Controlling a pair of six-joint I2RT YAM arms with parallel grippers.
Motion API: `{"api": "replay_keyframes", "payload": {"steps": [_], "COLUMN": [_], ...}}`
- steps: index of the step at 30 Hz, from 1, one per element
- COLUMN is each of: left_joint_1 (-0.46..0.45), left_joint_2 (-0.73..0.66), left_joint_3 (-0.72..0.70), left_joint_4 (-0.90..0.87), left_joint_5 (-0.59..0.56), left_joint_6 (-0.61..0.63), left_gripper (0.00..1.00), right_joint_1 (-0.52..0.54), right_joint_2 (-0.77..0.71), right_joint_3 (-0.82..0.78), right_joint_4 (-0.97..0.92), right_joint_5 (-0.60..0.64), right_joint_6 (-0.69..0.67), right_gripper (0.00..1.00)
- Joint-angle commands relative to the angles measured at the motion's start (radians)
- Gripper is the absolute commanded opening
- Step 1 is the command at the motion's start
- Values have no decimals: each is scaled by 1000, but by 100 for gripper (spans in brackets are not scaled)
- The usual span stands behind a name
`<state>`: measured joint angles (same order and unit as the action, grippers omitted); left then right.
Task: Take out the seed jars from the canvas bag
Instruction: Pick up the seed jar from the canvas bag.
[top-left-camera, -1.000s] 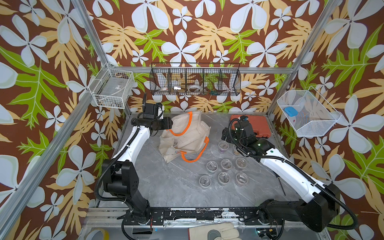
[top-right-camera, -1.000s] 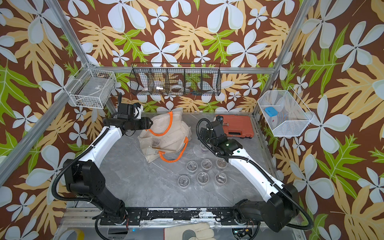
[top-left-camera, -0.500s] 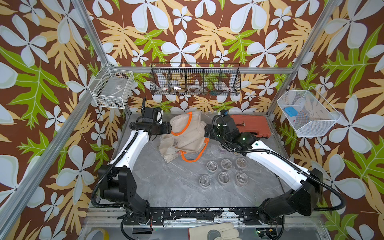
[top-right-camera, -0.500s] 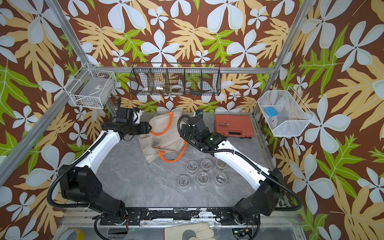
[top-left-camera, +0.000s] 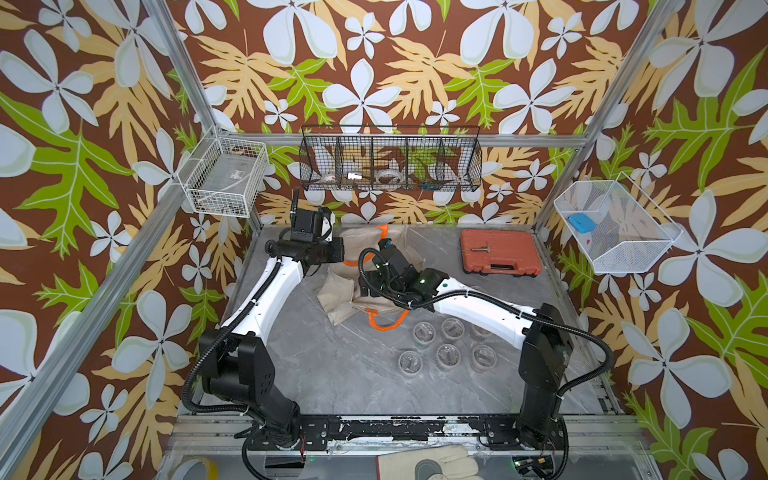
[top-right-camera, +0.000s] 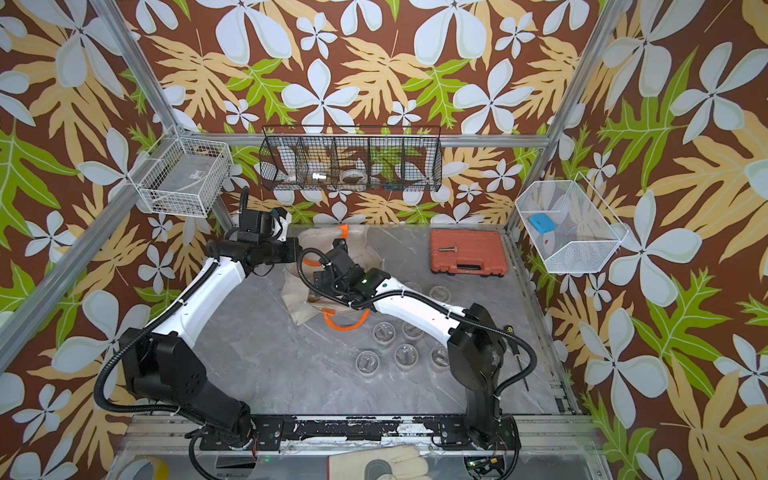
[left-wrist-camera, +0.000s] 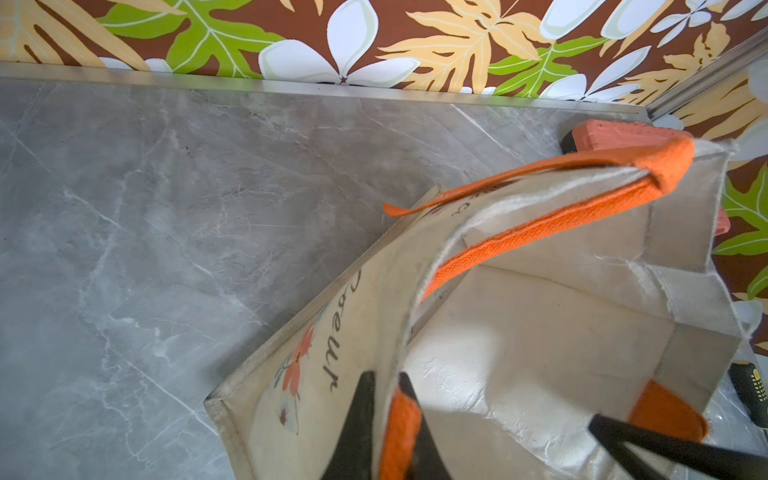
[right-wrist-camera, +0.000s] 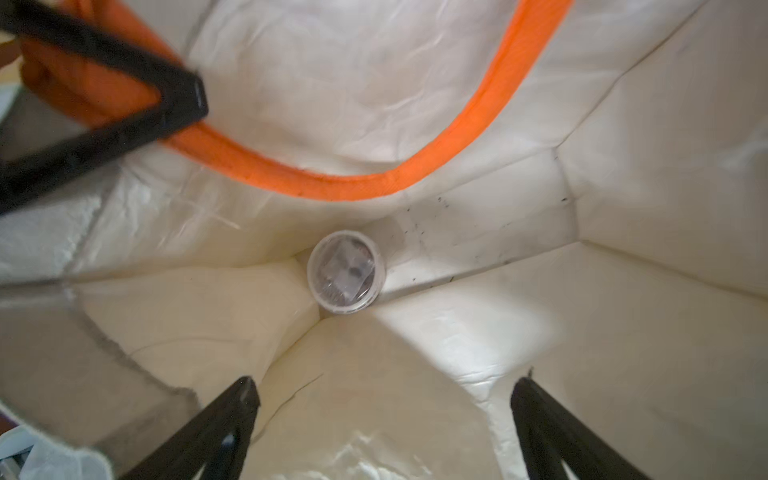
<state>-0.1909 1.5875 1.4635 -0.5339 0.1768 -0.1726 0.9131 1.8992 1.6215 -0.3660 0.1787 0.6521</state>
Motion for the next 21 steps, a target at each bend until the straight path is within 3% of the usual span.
{"api": "replay_keyframes", "payload": {"steps": [1,6,15,21], "left_joint_1": [-3,-3,-3,-4], "left_joint_2": [-18,-49,-120,-138], "left_joint_3": [-11,-57,-149,-173], "left_joint_4": [77,125,209,237], "left_joint_5": [36,76,150,205], "left_joint_6": [23,33,51,51], "left_gripper": [0,0,0,0], "right_joint_1": [44,82,1,-14], "right_joint_2": [31,101,44,124], "right_joint_3": [31,108,-12,5], "right_joint_4": [47,2,76,127], "right_joint_5": [-16,-38,-23,-21], "right_joint_6": [28,21,50,62], "right_gripper": [97,97,98,98]}}
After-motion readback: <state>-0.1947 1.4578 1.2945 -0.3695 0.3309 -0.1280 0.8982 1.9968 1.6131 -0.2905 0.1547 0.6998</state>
